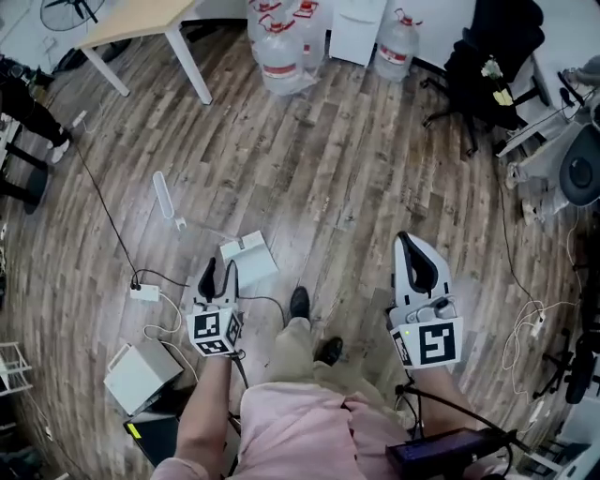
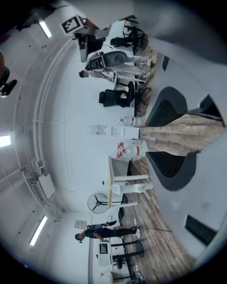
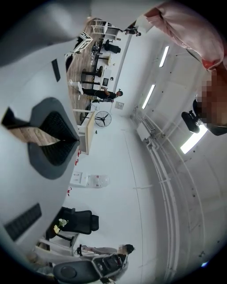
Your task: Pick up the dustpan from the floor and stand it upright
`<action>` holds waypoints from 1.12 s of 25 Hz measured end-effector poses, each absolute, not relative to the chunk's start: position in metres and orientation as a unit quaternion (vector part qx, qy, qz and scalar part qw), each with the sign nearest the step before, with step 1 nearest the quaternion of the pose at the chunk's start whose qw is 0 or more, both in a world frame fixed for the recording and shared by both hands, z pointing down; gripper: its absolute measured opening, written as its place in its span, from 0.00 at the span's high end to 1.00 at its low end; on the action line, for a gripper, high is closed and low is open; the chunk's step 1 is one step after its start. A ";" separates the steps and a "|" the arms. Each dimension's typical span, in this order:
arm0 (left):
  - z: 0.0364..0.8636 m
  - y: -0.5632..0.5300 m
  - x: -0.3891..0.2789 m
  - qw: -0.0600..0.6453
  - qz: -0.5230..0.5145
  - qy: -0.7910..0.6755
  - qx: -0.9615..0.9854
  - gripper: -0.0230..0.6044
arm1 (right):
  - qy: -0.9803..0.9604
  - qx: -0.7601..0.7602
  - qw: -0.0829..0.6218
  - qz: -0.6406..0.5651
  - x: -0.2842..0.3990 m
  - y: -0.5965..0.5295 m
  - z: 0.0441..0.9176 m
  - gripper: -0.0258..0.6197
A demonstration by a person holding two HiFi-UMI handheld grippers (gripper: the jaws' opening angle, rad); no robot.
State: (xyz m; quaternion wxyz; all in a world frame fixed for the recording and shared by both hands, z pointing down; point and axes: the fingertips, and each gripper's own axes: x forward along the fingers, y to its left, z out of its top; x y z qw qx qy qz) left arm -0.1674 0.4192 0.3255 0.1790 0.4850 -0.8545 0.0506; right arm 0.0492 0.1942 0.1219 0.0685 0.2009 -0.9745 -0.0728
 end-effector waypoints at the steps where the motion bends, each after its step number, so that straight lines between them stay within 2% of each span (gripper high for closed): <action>1: 0.302 0.411 -0.154 0.162 0.039 -0.850 0.499 0.68 | -0.974 0.205 0.063 -0.071 0.058 0.197 0.117 0.96; 8: 0.143 0.363 -0.084 0.048 -0.030 -0.810 0.584 0.74 | -0.966 0.247 0.034 -0.069 0.106 0.216 0.073 0.96; 13: 0.059 0.336 -0.029 -0.015 -0.017 -0.789 0.614 0.90 | -0.962 0.261 0.011 -0.075 0.136 0.224 0.044 0.96; 21: 0.003 0.303 0.049 -0.087 0.026 -0.764 0.639 0.94 | -0.954 0.284 -0.029 -0.087 0.169 0.221 0.011 0.96; 28: -0.003 0.299 0.059 -0.093 0.036 -0.765 0.636 0.94 | -0.953 0.287 -0.032 -0.092 0.173 0.226 0.000 0.96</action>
